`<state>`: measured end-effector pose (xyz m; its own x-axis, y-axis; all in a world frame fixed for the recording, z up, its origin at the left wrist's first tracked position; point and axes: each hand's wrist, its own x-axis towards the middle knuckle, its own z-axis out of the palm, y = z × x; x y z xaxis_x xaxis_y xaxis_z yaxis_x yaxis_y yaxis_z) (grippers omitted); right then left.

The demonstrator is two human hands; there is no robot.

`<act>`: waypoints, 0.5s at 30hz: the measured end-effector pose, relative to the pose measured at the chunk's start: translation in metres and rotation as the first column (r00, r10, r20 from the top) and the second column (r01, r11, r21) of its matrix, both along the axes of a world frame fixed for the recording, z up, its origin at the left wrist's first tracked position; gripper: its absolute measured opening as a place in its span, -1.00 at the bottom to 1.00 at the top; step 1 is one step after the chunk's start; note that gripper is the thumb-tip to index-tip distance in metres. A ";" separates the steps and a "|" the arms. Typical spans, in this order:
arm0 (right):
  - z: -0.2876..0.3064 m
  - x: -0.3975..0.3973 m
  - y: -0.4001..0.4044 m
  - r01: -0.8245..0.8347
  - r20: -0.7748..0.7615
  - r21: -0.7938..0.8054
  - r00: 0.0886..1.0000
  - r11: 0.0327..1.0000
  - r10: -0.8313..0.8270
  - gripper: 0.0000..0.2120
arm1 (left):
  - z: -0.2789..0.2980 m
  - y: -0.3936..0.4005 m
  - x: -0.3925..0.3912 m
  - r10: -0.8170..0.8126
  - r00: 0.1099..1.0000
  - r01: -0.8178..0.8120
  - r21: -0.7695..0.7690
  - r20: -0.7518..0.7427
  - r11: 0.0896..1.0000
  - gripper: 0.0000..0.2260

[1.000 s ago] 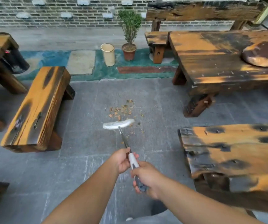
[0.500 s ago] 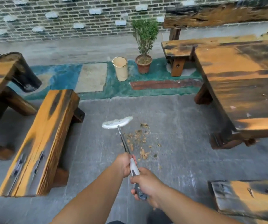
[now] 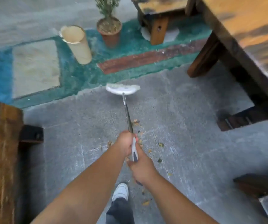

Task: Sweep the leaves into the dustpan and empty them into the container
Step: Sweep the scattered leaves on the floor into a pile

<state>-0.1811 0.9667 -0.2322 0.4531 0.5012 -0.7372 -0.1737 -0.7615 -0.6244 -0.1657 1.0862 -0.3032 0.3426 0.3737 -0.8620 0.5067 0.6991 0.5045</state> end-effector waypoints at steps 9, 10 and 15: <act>-0.146 0.024 0.036 0.210 -0.047 -0.037 0.976 0.977 -0.212 -0.49 | -0.147 0.032 0.040 -0.235 0.971 0.237 0.071 -0.038 0.969 -0.63; -0.155 0.018 0.030 0.199 -0.050 -0.058 0.978 0.978 -0.202 -0.48 | -0.154 0.025 0.035 -0.239 0.970 0.241 0.060 -0.036 0.969 -0.56; -0.168 -0.030 -0.035 0.217 -0.093 -0.121 0.969 0.969 -0.229 -0.46 | -0.176 -0.036 -0.012 -0.230 0.966 0.233 0.006 -0.118 0.973 -0.39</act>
